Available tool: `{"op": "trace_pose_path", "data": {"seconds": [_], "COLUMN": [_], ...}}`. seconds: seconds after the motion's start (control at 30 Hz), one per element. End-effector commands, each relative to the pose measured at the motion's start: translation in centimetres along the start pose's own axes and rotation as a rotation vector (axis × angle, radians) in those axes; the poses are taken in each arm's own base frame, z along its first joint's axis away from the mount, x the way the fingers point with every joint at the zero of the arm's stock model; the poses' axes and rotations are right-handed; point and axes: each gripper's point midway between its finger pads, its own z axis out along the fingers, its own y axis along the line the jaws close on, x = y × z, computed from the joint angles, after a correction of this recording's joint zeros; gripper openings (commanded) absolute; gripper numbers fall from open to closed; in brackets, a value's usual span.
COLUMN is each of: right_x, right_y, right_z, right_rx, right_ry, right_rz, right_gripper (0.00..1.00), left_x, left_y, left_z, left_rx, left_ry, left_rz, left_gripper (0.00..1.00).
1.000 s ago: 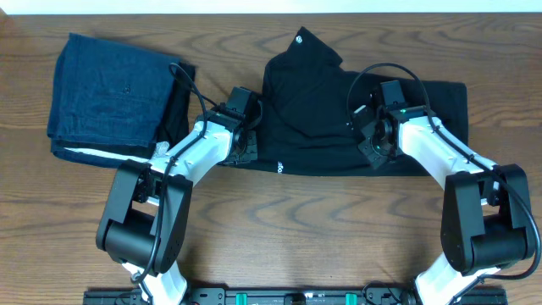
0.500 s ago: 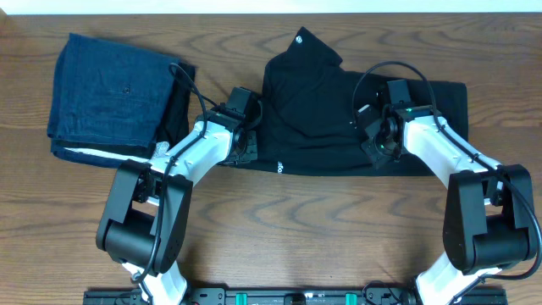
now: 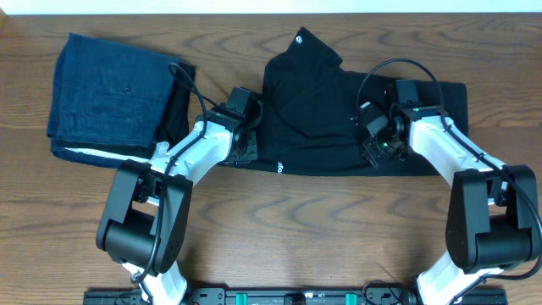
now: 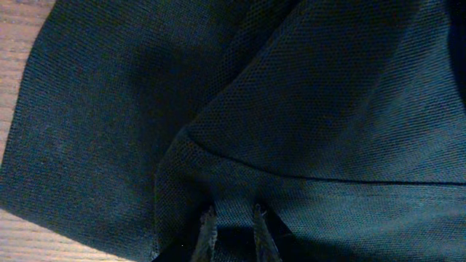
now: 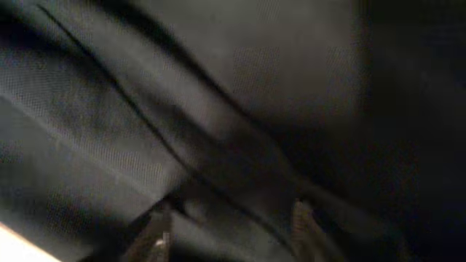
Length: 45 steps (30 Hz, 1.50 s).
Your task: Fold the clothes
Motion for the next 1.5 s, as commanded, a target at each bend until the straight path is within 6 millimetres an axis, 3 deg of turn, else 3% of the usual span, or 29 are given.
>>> {"op": "trace_pose_path", "data": {"seconds": [0.0,0.17,0.2,0.27,0.3,0.6,0.77,0.87,1.07,1.27,1.33,1.47], "right_x": [0.4,1.3,1.4,1.4,1.2,-2.3,-2.3,-2.4,-2.0,-3.3,-4.0,-4.5], "right_y": [0.4,0.8,0.8,0.7,0.4,-1.9,-2.9,-2.9,-2.9,-3.8,-4.4,-5.5], "right_z": [0.2,0.5,0.6,0.7,0.7,-1.8,-1.8,-1.5,0.0,0.5,0.3,-0.1], "right_rx": [-0.024,-0.037,-0.036,-0.027,-0.014,0.095,0.148,0.145,0.132,0.163,0.187,0.229], "right_ry": [-0.011,0.016,0.015,0.012,0.009,-0.104,-0.095,-0.095,-0.072,-0.121,-0.152,-0.178], "right_rz": [-0.012,-0.009,-0.008,-0.026,-0.025,-0.043,-0.041,-0.041,-0.039,-0.042,-0.030,-0.006], "right_gripper": [0.57,0.51,0.42,0.06,0.01,0.01,0.01,0.06,0.32,0.42,0.55,0.59], "left_x": [0.3,0.3,0.3,0.3,0.3,0.3,0.3,0.3,0.3,0.3,0.3,0.3], "left_y": [0.4,0.4,0.4,0.4,0.4,0.4,0.4,0.4,0.4,0.4,0.4,0.4], "left_z": [0.4,0.4,0.4,0.4,0.4,0.4,0.4,0.4,0.4,0.4,0.4,0.4], "left_rx": [-0.012,-0.012,-0.012,-0.012,-0.012,-0.012,-0.012,-0.012,-0.012,-0.012,-0.012,-0.012], "left_ry": [0.012,0.012,0.012,0.012,0.012,0.012,0.012,0.012,0.012,0.012,0.012,0.012], "left_rz": [0.001,0.001,0.001,0.001,0.001,0.001,0.001,0.001,0.001,0.001,0.001,0.001], "left_gripper": [0.21,0.21,0.21,0.21,0.21,0.21,0.21,0.21,0.21,0.21,0.21,0.21]}}
